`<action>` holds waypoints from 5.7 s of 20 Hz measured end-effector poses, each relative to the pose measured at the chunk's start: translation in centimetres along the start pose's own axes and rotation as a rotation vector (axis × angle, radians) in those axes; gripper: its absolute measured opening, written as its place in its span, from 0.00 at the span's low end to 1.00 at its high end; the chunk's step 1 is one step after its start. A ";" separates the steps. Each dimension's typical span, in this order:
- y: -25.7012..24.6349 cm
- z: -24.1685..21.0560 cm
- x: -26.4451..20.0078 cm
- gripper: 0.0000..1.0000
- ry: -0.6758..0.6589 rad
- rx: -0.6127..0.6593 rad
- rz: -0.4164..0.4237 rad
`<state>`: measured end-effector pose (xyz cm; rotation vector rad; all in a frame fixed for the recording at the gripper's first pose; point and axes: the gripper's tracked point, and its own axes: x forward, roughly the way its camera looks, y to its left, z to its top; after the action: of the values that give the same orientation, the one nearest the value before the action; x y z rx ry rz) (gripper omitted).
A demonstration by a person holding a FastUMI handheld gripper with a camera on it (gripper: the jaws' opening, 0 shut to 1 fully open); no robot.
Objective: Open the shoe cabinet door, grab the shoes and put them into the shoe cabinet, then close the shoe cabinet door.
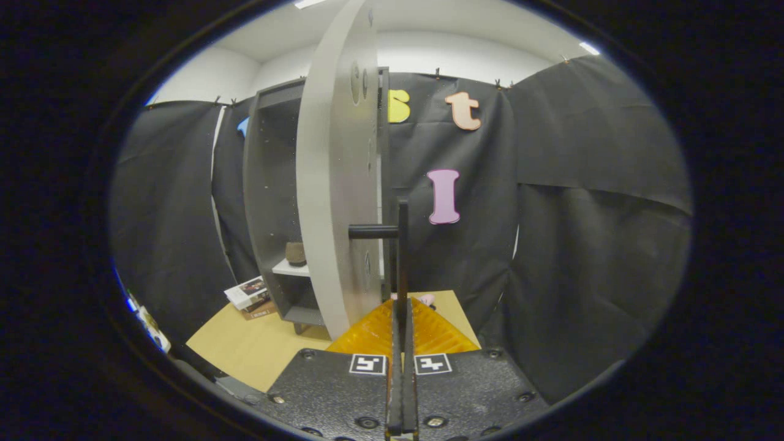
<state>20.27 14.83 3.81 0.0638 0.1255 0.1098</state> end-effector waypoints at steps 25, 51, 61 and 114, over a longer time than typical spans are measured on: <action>2.2 -5.7 -3.5 0.85 0.115 -0.020 -0.009; 16.4 -33.3 22.1 0.85 0.578 0.078 0.133; 15.6 -34.5 26.2 0.65 0.632 0.052 0.120; 15.1 12.2 50.0 0.06 0.211 0.054 0.054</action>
<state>69.57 34.79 10.89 0.1100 0.3379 0.1668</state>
